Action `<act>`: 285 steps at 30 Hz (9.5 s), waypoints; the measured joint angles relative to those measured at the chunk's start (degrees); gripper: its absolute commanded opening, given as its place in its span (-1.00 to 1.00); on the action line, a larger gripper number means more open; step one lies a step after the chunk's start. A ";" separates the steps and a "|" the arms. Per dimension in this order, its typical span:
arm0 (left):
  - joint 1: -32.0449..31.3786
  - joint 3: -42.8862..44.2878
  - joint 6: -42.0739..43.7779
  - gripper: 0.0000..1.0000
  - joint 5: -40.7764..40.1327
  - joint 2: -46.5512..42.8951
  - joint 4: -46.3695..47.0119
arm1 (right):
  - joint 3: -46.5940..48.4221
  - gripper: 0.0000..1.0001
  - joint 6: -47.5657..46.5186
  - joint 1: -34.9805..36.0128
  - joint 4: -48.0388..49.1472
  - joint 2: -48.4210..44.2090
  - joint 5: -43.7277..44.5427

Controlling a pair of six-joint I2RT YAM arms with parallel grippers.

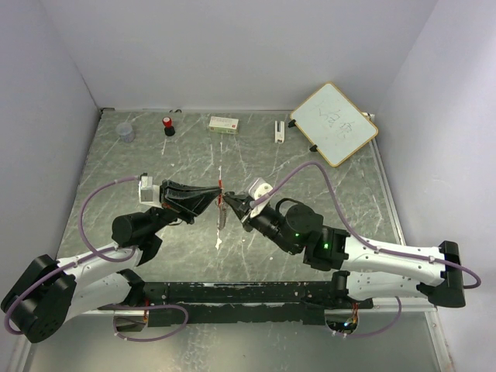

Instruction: Remove the keys from the keyring

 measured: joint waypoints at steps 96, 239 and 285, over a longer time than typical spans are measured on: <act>-0.37 0.28 -1.49 -0.86 -0.24 -2.25 0.09 | -1.27 -0.30 -1.22 4.76 -0.44 -2.27 5.07; -0.44 3.34 10.05 0.22 -6.45 -6.69 -13.42 | 24.68 -1.00 1.25 9.64 -31.17 12.31 25.70; -0.44 2.10 14.78 0.15 -1.36 -7.96 -16.94 | 23.50 -1.00 -1.60 12.28 -27.06 10.47 30.18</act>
